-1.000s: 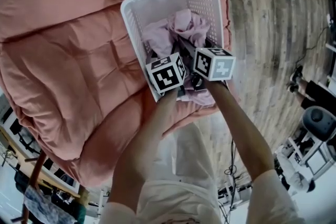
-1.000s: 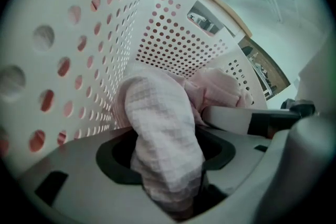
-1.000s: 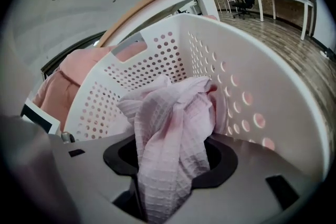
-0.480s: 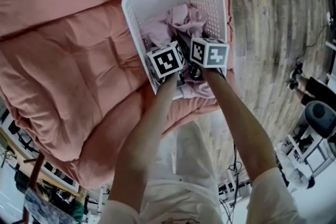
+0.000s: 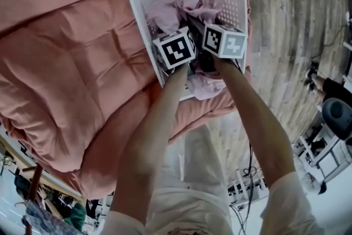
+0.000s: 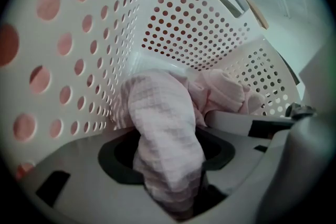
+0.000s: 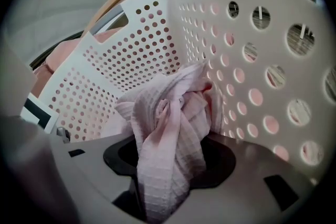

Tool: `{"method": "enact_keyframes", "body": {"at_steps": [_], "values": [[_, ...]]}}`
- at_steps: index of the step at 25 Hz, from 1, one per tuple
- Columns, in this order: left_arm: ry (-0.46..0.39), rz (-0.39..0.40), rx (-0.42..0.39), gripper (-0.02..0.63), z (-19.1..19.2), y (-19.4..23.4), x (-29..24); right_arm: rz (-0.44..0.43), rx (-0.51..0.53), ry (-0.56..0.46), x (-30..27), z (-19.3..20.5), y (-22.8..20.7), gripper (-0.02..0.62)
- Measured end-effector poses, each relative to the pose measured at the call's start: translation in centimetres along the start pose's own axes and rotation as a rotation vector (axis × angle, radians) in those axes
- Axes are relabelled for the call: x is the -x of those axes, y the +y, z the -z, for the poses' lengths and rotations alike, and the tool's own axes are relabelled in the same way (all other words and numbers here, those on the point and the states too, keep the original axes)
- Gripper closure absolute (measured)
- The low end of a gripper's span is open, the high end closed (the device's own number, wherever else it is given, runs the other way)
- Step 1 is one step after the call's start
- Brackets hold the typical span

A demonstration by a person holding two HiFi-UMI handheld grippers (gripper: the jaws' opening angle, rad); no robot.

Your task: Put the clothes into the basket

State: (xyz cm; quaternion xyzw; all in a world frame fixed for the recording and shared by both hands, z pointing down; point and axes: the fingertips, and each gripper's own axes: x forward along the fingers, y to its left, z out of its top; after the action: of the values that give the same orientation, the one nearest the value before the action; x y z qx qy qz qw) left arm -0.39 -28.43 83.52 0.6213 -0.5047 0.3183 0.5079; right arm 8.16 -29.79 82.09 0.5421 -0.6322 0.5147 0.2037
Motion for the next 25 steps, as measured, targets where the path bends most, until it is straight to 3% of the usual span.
{"method": "enact_keyframes", "body": {"at_steps": [8, 15, 25], "values": [[0.031, -0.021, -0.024, 0.323, 0.3, 0.7, -1.5, 0.008, 0.003, 0.029, -1.1, 0.6, -0.3, 0.353], [0.023, -0.011, -0.059, 0.316, 0.4, 0.6, -2.0, 0.037, 0.084, 0.036, -1.4, 0.9, -0.7, 0.360], [0.046, -0.016, 0.028, 0.314, 0.6, -0.1, 0.2, 0.019, 0.072, 0.023, 1.4, -0.1, 0.3, 0.345]]}}
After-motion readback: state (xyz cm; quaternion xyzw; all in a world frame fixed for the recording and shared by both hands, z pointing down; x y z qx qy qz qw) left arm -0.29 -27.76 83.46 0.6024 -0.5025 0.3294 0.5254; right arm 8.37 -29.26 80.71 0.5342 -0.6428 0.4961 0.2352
